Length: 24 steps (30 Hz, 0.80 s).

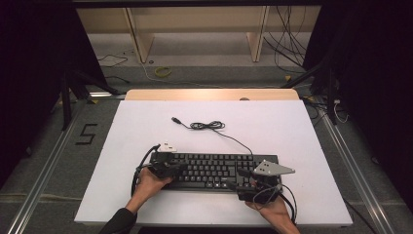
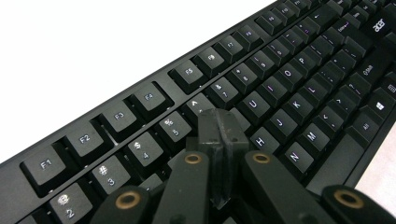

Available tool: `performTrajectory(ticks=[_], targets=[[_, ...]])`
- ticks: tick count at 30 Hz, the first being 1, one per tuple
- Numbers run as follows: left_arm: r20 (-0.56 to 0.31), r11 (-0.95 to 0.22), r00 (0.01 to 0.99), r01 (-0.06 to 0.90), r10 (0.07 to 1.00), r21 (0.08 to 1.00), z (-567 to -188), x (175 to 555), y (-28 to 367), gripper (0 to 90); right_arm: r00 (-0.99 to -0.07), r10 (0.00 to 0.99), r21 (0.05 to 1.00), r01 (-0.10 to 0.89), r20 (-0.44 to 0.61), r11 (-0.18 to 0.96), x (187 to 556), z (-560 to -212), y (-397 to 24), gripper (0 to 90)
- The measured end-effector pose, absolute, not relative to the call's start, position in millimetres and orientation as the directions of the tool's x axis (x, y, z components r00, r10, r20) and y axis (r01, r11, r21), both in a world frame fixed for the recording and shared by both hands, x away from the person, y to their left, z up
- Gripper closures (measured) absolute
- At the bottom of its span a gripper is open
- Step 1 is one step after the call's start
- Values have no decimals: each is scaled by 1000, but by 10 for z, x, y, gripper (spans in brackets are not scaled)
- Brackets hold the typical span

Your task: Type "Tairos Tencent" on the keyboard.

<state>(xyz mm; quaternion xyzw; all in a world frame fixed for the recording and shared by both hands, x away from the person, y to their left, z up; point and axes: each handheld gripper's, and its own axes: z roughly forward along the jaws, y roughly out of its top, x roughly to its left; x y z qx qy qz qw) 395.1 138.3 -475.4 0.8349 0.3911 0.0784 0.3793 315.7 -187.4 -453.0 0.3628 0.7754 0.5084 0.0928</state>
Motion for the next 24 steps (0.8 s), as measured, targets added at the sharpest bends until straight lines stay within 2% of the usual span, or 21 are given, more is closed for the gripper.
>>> performTrajectory(ticks=[3, 24], targets=[[-161, -405, 682, 588, 714, 700, -4743, 3943, 1377, 882, -719, 657, 858, 466, 225, 216, 3157, -4528, -1883, 360], [-238, -287, 651, 592, 721, 753, -4545, 3812, 1640, 503, -714, 663, 861, 463, 224, 209, 3149, -4521, -1927, 359]])
